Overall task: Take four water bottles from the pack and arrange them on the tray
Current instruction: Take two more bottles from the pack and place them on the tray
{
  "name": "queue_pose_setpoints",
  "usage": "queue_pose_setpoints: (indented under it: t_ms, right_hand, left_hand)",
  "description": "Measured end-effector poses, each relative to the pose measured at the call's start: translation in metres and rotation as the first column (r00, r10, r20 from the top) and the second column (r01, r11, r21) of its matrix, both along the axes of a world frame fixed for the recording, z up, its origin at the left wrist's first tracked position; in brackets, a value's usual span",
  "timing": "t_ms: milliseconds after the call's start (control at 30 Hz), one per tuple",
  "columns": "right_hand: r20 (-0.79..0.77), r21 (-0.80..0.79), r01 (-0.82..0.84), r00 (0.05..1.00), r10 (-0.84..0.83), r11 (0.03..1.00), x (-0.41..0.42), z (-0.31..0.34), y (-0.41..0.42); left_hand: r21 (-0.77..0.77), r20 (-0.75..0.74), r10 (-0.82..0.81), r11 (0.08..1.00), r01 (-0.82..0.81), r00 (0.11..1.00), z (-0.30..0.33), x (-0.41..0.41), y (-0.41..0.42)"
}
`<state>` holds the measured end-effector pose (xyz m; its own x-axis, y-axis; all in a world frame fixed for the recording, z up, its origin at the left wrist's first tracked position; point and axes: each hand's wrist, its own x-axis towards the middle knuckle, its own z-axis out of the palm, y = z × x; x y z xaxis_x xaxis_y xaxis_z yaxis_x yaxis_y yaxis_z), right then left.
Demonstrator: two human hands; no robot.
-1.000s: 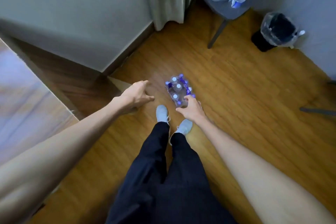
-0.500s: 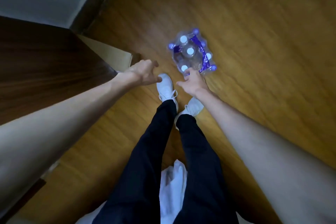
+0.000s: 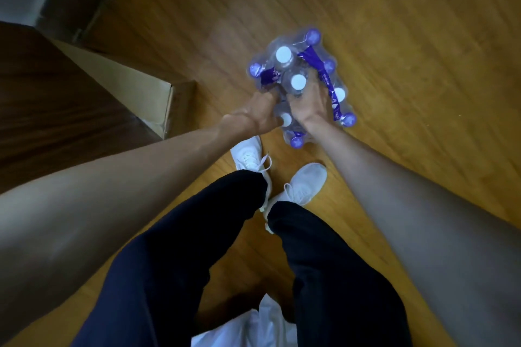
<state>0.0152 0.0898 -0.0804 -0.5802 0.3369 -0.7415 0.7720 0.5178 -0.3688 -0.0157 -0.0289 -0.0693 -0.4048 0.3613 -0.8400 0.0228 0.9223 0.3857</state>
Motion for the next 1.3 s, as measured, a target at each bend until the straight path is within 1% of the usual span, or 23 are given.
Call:
queue_pose_setpoints:
  t_ms: [100,133,200,233,300,367,467,533,633,767,900,967,1133,1300]
  right_hand:
    - [0.021,0.067,-0.143,0.990,0.142,0.987,-0.013,-0.013,0.004]
    - [0.023,0.101,-0.188,0.982,0.187,0.977,-0.016,-0.015,0.005]
    - [0.000,0.170,-0.255,0.966,0.258,0.952,-0.018,-0.021,0.005]
    - [-0.024,0.198,-0.265,0.961,0.275,0.944,-0.017,-0.023,0.004]
    - [-0.079,0.223,-0.256,0.957,0.279,0.941,-0.013,-0.023,0.003]
    - [-0.099,0.214,-0.240,0.959,0.265,0.947,-0.009,-0.019,0.005]
    - [-0.119,0.174,-0.208,0.966,0.230,0.962,-0.003,-0.001,0.007]
    - [-0.125,0.151,-0.190,0.970,0.209,0.970,-0.002,0.018,0.008]
    - [-0.117,0.147,-0.170,0.975,0.188,0.974,-0.004,0.058,0.012]
    - [-0.141,0.168,-0.136,0.977,0.161,0.976,-0.003,0.135,0.015]
    - [-0.147,0.170,-0.078,0.984,0.103,0.982,0.007,0.226,0.014]
    - [-0.148,0.162,-0.079,0.984,0.103,0.984,0.016,0.271,0.014]
    - [-0.157,0.161,-0.174,0.967,0.200,0.971,0.045,0.382,0.008]
    - [-0.237,0.175,-0.304,0.910,0.340,0.936,0.074,0.492,-0.012]
  left_hand:
    - [-0.012,-0.001,-0.003,1.000,0.003,1.000,-0.021,0.016,0.009]
    - [-0.007,-0.023,0.006,1.000,-0.006,1.000,-0.027,0.020,0.013]
    - [-0.074,-0.094,-0.037,0.997,0.030,0.995,-0.036,0.026,0.020]
    - [-0.127,-0.140,-0.083,0.990,0.066,0.987,-0.040,0.028,0.022]
    - [-0.177,-0.224,-0.163,0.976,0.124,0.961,-0.041,0.036,0.023]
    - [-0.147,-0.269,-0.184,0.978,0.149,0.945,-0.036,0.043,0.023]
    - [-0.094,-0.269,-0.067,0.995,0.043,0.961,-0.021,0.045,0.018]
    - [-0.061,-0.294,-0.016,0.998,-0.002,0.956,-0.001,0.043,0.016]
    - [-0.013,-0.309,0.050,0.998,-0.056,0.950,0.044,0.042,0.017]
    - [0.054,-0.305,0.173,0.985,-0.164,0.936,0.122,0.047,0.014]
    - [0.142,-0.340,0.316,0.948,-0.284,0.886,0.221,0.055,0.004]
    - [0.185,-0.358,0.370,0.928,-0.324,0.857,0.268,0.061,-0.004]
    - [0.209,-0.415,0.461,0.887,-0.411,0.784,0.375,0.081,-0.023]
    - [0.249,-0.479,0.523,0.851,-0.462,0.705,0.482,0.116,-0.047]
